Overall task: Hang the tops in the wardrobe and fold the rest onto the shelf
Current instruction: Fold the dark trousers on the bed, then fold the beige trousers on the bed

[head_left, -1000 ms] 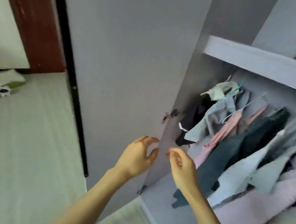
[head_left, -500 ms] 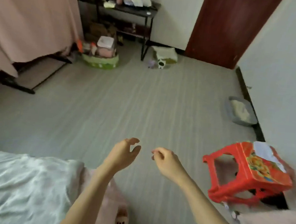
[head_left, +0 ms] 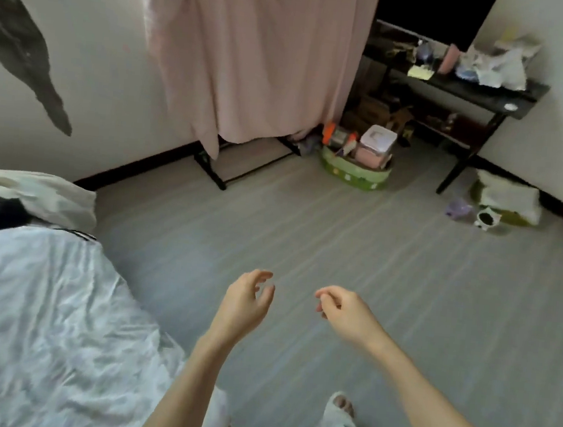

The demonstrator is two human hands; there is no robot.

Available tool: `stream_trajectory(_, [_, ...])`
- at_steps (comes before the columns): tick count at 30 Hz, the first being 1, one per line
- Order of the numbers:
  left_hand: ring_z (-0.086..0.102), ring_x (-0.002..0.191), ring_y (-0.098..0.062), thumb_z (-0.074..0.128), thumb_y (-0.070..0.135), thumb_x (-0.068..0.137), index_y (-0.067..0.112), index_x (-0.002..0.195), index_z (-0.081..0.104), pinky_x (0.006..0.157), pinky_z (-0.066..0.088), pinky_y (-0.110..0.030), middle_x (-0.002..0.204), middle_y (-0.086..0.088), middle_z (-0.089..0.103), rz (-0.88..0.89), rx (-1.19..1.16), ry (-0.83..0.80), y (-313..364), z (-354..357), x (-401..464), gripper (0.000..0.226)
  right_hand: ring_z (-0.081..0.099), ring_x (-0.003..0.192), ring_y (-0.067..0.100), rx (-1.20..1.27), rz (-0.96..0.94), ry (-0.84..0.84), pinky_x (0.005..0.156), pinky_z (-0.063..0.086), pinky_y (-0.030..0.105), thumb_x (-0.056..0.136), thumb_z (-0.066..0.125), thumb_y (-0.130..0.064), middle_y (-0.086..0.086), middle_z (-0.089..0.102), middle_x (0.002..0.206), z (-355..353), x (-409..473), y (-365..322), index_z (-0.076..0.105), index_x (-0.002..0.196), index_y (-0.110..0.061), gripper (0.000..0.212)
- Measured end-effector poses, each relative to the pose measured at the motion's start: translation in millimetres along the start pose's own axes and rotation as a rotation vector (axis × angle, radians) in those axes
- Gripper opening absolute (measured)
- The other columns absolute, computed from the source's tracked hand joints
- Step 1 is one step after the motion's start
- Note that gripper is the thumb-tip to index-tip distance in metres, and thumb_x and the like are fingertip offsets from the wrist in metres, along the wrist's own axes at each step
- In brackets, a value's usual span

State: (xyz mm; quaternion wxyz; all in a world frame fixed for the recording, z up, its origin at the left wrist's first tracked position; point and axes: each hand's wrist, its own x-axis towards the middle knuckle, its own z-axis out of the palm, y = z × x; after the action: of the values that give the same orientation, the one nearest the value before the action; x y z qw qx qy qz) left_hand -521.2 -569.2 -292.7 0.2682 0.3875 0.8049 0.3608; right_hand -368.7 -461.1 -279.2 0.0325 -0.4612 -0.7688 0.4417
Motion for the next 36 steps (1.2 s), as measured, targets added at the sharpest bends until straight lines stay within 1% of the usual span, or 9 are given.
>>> stream_trajectory(3, [0.060,0.108,-0.022,0.054,0.015,0.093,0.007,0.121,0.059,0.093,0.041,-0.026,0.121,-0.008,0.062,-0.050,-0.014,0.139,-6,-14,77,0.029,0.060,0.084,0.019,-0.026,-0.107,-0.073,0.086,0.047,0.034,0.096,0.047,-0.010,0.006,0.065,0.086,-5,92,-30,0.066,0.105,-0.006,0.022])
stream_trajectory(5, [0.059,0.110,-0.020,0.054,0.016,0.093,0.008,0.121,0.059,0.095,0.041,-0.027,0.120,-0.007,0.062,-0.064,-0.029,0.248,-4,-22,140,0.029,0.059,0.082,0.018,-0.023,-0.176,-0.088,0.084,0.047,0.032,0.095,0.047,-0.009,0.010,0.069,0.089,-11,158,-48,0.066,0.105,-0.006,0.022])
stream_trajectory(10, [0.057,0.111,-0.019,0.052,0.017,0.095,0.009,0.121,0.059,0.096,0.042,-0.029,0.119,-0.006,0.061,-0.159,-0.120,0.362,15,-34,252,0.028,0.062,0.098,0.028,-0.097,-0.223,-0.152,0.087,0.044,0.030,0.095,0.046,-0.011,0.013,0.070,0.100,-34,282,-86,0.066,0.108,-0.008,0.023])
stream_trajectory(15, [0.060,0.107,-0.020,0.055,0.014,0.093,0.008,0.119,0.061,0.092,0.041,-0.025,0.119,-0.006,0.063,-0.377,-0.154,0.512,-5,-83,276,0.027,0.059,0.105,0.028,-0.226,-0.369,-0.344,0.091,0.043,0.031,0.096,0.043,-0.015,0.009,0.069,0.107,-11,366,-173,0.064,0.109,-0.013,0.026])
stream_trajectory(22, [0.059,0.101,-0.015,0.052,0.014,0.094,0.011,0.118,0.062,0.087,0.043,-0.023,0.115,-0.002,0.065,-0.680,-0.177,0.850,-85,-200,227,0.026,0.061,0.101,0.026,-0.300,-0.683,-0.743,0.090,0.046,0.032,0.095,0.041,-0.017,0.008,0.069,0.106,121,379,-315,0.064,0.110,-0.014,0.028])
stream_trajectory(26, [0.058,0.099,-0.013,0.051,0.016,0.095,0.011,0.117,0.062,0.087,0.042,-0.022,0.115,-0.002,0.065,-0.739,-0.190,1.039,-148,-270,233,0.025,0.062,0.100,0.024,-0.342,-0.838,-0.870,0.085,0.048,0.030,0.094,0.040,-0.020,0.006,0.068,0.107,201,397,-389,0.063,0.110,-0.018,0.028])
stream_trajectory(30, [0.058,0.104,-0.015,0.050,0.015,0.095,0.012,0.118,0.061,0.088,0.041,-0.020,0.119,-0.002,0.063,-0.795,-0.228,1.130,-202,-335,251,0.026,0.061,0.100,0.025,-0.409,-0.931,-0.915,0.083,0.047,0.029,0.095,0.038,-0.018,0.005,0.068,0.106,274,422,-452,0.064,0.108,-0.013,0.029])
stream_trajectory(33, [0.055,0.098,-0.009,0.049,0.015,0.094,0.013,0.118,0.061,0.083,0.038,-0.016,0.118,0.000,0.062,-0.847,-0.261,1.149,-229,-374,253,0.026,0.058,0.090,0.014,-0.466,-0.948,-0.992,0.072,0.038,0.022,0.094,0.038,-0.019,-0.002,0.068,0.098,318,436,-490,0.064,0.112,-0.017,0.031])
stream_trajectory(36, [0.054,0.098,-0.007,0.049,0.017,0.095,0.016,0.119,0.060,0.081,0.037,-0.016,0.119,0.002,0.061,-0.914,-0.281,1.199,-266,-419,241,0.027,0.059,0.085,0.010,-0.472,-0.990,-1.056,0.070,0.039,0.021,0.095,0.037,-0.018,-0.005,0.066,0.091,373,440,-535,0.064,0.113,-0.015,0.032])
